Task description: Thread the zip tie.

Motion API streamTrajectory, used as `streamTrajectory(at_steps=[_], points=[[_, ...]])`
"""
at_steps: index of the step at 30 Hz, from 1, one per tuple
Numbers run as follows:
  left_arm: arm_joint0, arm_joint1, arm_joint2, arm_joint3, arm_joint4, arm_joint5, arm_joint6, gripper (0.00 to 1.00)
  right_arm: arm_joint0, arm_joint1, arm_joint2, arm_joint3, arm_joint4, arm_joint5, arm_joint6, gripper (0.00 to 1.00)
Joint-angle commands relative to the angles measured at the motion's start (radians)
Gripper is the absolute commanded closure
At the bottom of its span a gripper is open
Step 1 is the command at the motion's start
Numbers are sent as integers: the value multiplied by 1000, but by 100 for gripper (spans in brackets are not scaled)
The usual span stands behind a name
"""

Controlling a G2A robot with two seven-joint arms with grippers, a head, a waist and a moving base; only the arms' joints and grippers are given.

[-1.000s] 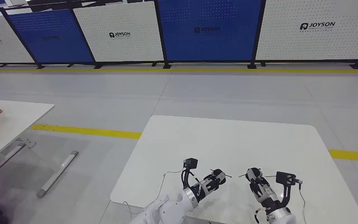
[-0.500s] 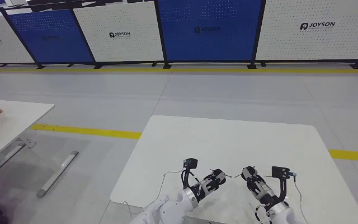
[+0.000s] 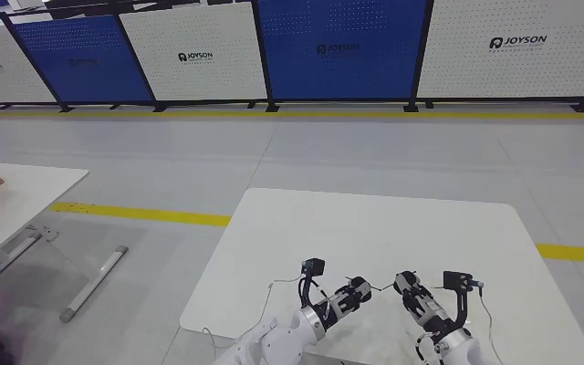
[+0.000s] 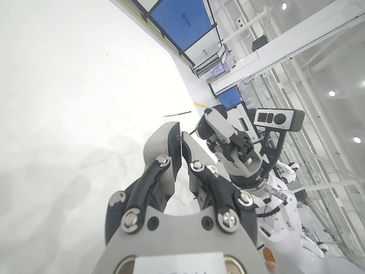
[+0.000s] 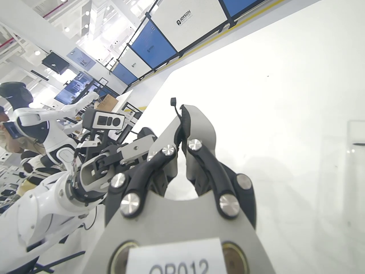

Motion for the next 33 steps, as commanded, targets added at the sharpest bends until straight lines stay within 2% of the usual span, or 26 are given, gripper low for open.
streamTrajectory(at_steps=[1,4,7,9,12,18,24,30,33], points=[[-1,0,0,0,4,0,2,100,0,0,0,0,0,0,0,100],[-16,5,1,25,121,-28,31,100,0,0,0,0,0,0,0,100],[-23,10,-6,50,153,-100,32,100,0,0,0,0,0,0,0,100],[-23,14,-11,60,193,-126,43,100,0,0,0,0,0,0,0,100],[-20,17,-8,66,204,-163,37,100,0,0,0,0,0,0,0,100],[-19,17,-8,66,202,-165,37,100,0,0,0,0,0,0,0,100],[-19,17,-8,66,202,-165,37,100,6,-19,-39,27,-29,53,-109,100],[-19,17,-8,66,202,-165,37,100,15,-34,-84,53,-88,67,-154,100],[-19,17,-8,66,202,-165,37,100,15,-34,-84,53,-88,67,-154,100]])
